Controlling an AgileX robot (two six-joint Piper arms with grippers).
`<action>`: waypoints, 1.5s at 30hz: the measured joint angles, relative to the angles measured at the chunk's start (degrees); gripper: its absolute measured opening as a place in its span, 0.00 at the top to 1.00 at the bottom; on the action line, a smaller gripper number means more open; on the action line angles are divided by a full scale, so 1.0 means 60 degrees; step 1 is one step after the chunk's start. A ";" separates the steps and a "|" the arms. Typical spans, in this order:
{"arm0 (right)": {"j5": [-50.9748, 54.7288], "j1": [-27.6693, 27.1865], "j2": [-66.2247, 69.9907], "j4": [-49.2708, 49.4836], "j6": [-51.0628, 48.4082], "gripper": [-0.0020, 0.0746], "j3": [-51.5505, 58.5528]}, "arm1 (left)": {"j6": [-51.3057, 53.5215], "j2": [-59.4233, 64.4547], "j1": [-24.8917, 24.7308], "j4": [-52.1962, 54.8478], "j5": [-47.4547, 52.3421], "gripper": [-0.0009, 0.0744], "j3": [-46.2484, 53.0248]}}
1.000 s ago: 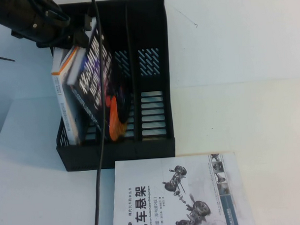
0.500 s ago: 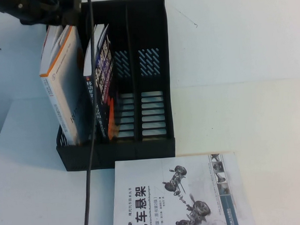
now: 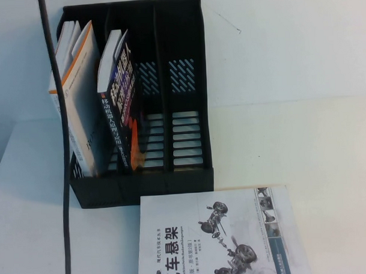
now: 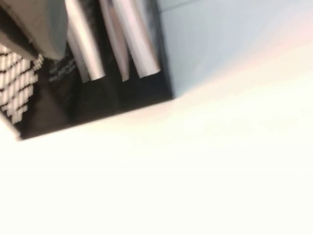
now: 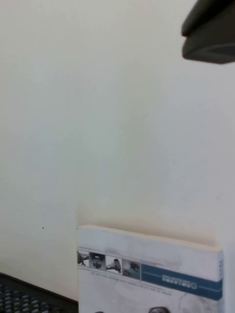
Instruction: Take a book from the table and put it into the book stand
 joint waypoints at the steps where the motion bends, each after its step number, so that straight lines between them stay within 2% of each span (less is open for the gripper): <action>1: 0.0000 0.0000 0.0000 -0.0040 -0.0042 0.97 0.0000 | 0.0080 -0.0341 0.0000 -0.0175 -0.0234 0.99 0.0375; 6: -0.0345 0.0000 0.0000 -0.0131 -0.0081 0.97 0.0000 | 0.0962 -0.2772 0.0000 -0.1078 -0.2106 0.99 0.4121; 12: -0.0432 0.0000 0.0000 -0.0185 -0.0081 0.97 0.0000 | 0.1170 -0.5449 0.0000 -0.1177 -0.4452 0.99 0.8768; 18: -0.0432 0.0000 0.0000 -0.0206 -0.0081 0.97 0.0000 | 0.1185 -0.7408 0.0000 -0.1177 -0.6891 0.99 1.2104; 27: -0.0432 0.0000 0.0000 -0.0206 -0.0102 0.97 0.0016 | 0.1185 -0.7715 0.0000 -0.1177 -0.7497 0.99 1.5200; 38: -0.0432 0.0000 0.0000 -0.0206 -0.0102 0.97 0.0016 | 0.1101 -0.7801 0.0000 -0.1241 -0.7519 0.99 1.7896; 45: -0.0432 0.0000 0.0000 -0.0206 -0.0102 0.97 0.0016 | 0.0911 -1.0046 0.0446 -0.1282 -0.7502 0.99 1.8505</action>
